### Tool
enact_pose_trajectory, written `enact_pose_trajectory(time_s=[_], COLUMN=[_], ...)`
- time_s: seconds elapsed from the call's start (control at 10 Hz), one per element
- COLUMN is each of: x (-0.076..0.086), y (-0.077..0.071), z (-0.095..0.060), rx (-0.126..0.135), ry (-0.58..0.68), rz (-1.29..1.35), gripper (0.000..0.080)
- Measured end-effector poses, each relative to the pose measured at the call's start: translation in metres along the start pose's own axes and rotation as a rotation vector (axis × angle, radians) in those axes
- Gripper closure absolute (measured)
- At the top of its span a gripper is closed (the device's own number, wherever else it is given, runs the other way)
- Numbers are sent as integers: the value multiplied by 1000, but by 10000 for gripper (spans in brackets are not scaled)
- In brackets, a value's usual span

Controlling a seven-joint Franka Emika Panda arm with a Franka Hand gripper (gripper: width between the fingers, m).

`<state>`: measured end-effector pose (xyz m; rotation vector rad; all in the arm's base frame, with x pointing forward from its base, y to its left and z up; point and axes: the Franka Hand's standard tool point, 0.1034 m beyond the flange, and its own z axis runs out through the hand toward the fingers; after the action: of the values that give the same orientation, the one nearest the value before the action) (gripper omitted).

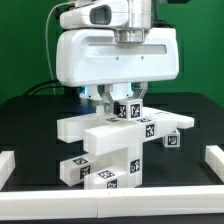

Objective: Assemble chair

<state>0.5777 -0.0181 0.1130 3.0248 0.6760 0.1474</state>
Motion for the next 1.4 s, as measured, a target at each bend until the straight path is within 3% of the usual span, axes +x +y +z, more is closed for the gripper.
enact_pose_trajectory(time_s=[0.4,0.6,1.4], x=[4,6,13], y=[0,8,12], z=[1,2,2], rx=[-2,2,42], ry=[4,8,12], rz=[406,565,1248], gripper=[518,518,517])
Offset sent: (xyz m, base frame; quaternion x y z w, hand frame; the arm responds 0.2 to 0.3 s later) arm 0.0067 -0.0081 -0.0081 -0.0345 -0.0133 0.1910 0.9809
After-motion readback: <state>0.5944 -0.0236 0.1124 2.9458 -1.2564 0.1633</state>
